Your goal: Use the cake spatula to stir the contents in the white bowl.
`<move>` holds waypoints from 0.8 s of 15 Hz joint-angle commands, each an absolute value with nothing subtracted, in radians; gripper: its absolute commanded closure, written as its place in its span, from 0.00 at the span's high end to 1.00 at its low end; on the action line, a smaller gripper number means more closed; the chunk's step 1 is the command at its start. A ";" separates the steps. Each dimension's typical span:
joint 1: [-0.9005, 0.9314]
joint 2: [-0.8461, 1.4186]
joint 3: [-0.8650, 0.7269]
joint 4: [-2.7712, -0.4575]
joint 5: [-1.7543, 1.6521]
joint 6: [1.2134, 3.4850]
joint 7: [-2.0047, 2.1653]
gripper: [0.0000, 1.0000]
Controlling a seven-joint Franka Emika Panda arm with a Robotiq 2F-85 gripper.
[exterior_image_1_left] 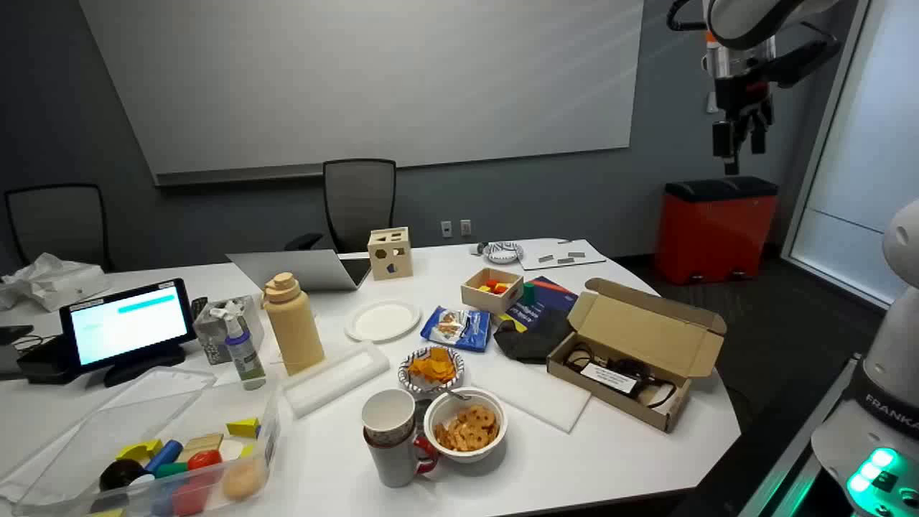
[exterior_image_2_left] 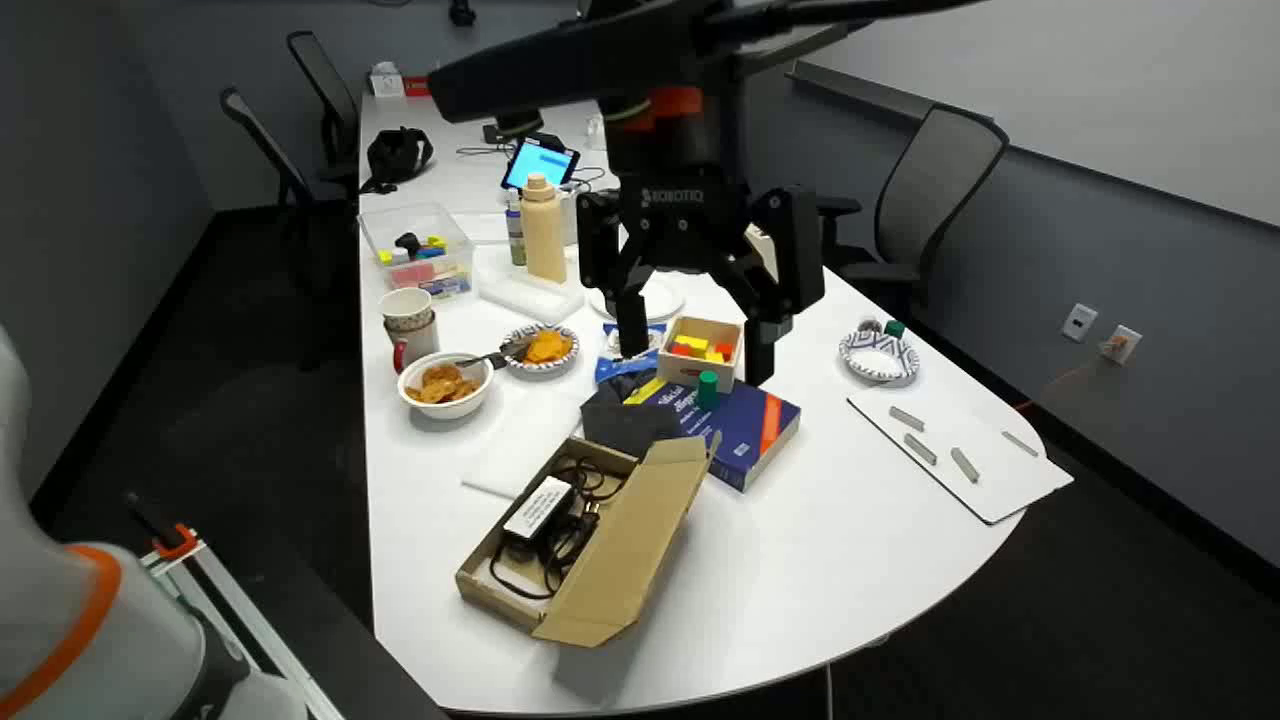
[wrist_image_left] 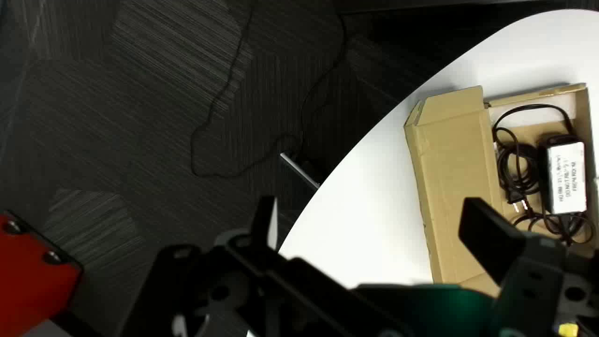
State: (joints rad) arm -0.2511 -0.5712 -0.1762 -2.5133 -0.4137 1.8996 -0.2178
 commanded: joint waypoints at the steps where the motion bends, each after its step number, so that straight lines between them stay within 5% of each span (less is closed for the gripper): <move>1: -0.236 -0.572 -0.188 -2.511 -0.420 1.895 -0.212 1.00; 12: 0.081 -0.216 0.074 -2.435 -0.250 2.130 -0.113 1.00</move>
